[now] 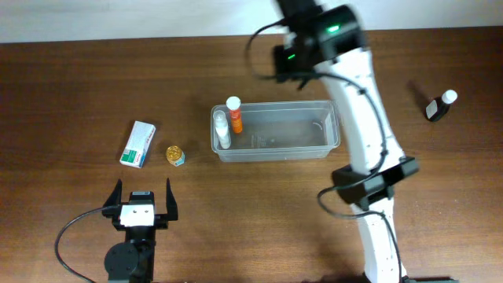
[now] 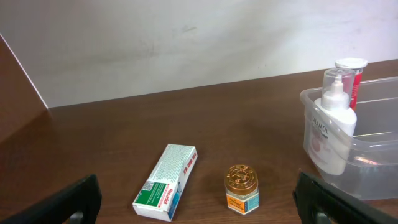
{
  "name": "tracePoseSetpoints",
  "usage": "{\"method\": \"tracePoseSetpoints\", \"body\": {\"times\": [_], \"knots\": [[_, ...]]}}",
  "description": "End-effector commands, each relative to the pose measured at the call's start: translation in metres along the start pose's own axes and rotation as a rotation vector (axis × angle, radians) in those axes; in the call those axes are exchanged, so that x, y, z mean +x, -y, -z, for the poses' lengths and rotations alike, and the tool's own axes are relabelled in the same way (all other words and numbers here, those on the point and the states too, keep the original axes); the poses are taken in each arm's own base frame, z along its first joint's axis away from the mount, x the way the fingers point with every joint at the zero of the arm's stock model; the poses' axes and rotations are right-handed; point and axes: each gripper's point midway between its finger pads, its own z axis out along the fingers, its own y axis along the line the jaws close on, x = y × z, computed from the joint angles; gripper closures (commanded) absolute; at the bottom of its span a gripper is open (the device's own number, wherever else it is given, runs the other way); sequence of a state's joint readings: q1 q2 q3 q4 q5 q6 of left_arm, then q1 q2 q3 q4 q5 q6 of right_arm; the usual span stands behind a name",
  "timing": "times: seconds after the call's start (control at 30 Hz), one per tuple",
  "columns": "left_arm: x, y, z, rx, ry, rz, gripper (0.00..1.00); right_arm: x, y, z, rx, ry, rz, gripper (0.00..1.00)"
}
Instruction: Pack container
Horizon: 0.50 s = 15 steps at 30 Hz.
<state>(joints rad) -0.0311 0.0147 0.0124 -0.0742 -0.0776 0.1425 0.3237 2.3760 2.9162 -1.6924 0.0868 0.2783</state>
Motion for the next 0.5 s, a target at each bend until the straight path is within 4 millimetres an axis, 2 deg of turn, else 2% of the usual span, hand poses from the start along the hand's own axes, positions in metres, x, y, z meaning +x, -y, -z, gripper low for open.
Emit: {"method": "tracePoseSetpoints", "body": {"times": [0.0, 0.07, 0.1, 0.2, 0.27, 0.33, 0.4, 0.47], "knots": [[0.000, 0.000, 0.000, 0.004, 0.004, -0.016, 0.01, -0.016, 0.066, 0.015, 0.103, 0.054, -0.097, 0.42], [0.000, 0.000, 0.000, 0.004, 0.004, -0.016, 0.01, -0.018, 0.102, 0.013, 0.136, 0.047, -0.164, 0.42], [0.000, 0.000, 0.000, 0.004, 0.004, -0.016, 0.01, -0.017, 0.127, 0.012, 0.159, 0.040, -0.209, 0.41], [0.000, 0.000, 0.000, 0.004, 0.004, -0.016, 0.01, -0.014, 0.173, 0.011, 0.200, 0.025, -0.282, 0.41], [0.000, 0.000, 0.000, 0.004, 0.004, -0.016, 0.01, -0.010, 0.197, 0.010, 0.201, 0.010, -0.286, 0.38], [0.000, 0.000, 0.000, 0.004, 0.004, -0.016, 0.01, -0.004, 0.222, 0.010, 0.155, -0.011, -0.247, 0.29], [0.000, 0.000, 0.000, 0.004, 0.004, -0.016, 0.01, 0.001, 0.239, 0.008, 0.119, -0.029, -0.194, 0.20], [0.000, 0.000, 0.000, 0.004, 0.004, -0.016, 0.01, 0.010, 0.256, 0.004, 0.128, -0.059, -0.179, 0.16]]}}
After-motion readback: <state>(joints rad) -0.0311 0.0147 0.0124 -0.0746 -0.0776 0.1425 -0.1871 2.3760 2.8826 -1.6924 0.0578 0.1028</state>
